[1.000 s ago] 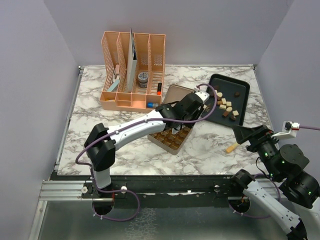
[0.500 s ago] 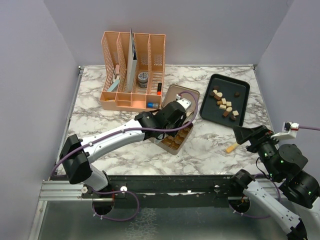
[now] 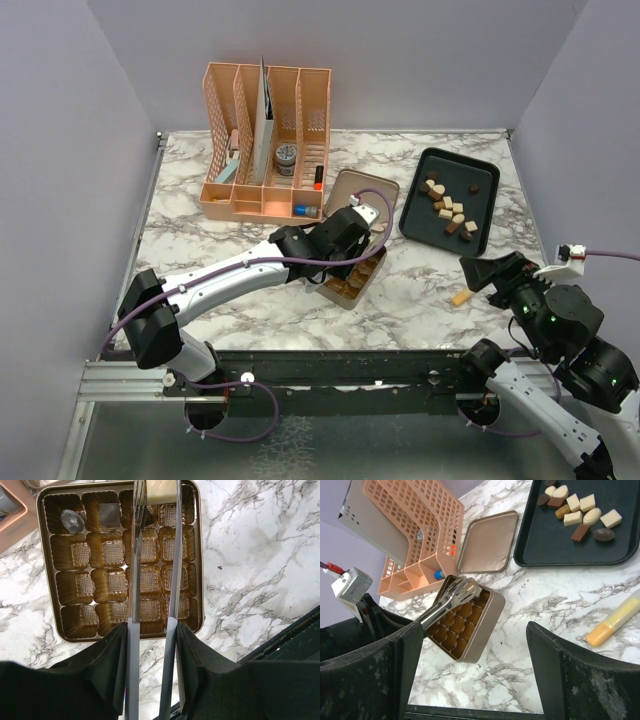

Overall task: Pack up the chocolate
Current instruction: Place the fake chocolate in the packing box.

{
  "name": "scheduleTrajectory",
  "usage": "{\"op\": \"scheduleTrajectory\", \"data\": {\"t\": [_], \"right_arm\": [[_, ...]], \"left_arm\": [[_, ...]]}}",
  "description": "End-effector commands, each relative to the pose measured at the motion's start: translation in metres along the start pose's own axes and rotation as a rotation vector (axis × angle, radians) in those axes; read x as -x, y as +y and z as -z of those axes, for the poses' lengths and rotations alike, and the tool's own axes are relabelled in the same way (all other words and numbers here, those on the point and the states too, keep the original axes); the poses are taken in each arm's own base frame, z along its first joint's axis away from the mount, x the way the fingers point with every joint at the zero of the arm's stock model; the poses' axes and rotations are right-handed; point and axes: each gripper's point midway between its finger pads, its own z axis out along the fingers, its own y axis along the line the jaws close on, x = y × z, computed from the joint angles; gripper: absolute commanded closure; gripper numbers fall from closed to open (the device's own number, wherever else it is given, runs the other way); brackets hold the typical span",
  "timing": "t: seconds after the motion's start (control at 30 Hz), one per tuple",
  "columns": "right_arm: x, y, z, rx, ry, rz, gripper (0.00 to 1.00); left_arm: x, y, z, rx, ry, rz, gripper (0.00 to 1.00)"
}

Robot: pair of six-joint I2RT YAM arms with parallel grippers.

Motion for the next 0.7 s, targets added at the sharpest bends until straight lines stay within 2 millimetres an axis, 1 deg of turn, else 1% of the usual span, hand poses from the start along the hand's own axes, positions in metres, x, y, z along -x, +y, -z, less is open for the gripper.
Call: {"op": "scheduleTrajectory", "data": {"t": [0.0, 0.3, 0.47, 0.57, 0.67], "right_arm": [[-0.019, -0.01, -0.003, -0.038, 0.067, 0.008, 0.12], [-0.038, -0.012, -0.016, -0.096, 0.151, 0.021, 0.12], [-0.042, -0.009, -0.021, -0.098, 0.164, 0.025, 0.12], [-0.043, -0.008, -0.023, -0.092, 0.166, 0.028, 0.12], [-0.043, -0.008, -0.023, -0.092, 0.167, 0.033, 0.12]], "left_arm": [[0.004, -0.005, 0.009, -0.036, -0.004, 0.011, 0.66], [0.001, -0.01, 0.01, -0.062, 0.014, 0.019, 0.65], [0.0, -0.012, 0.007, -0.068, 0.022, 0.021, 0.61], [0.001, -0.011, 0.008, -0.062, 0.017, 0.021, 0.57], [0.003, -0.011, 0.009, -0.061, 0.012, 0.022, 0.56]]}}
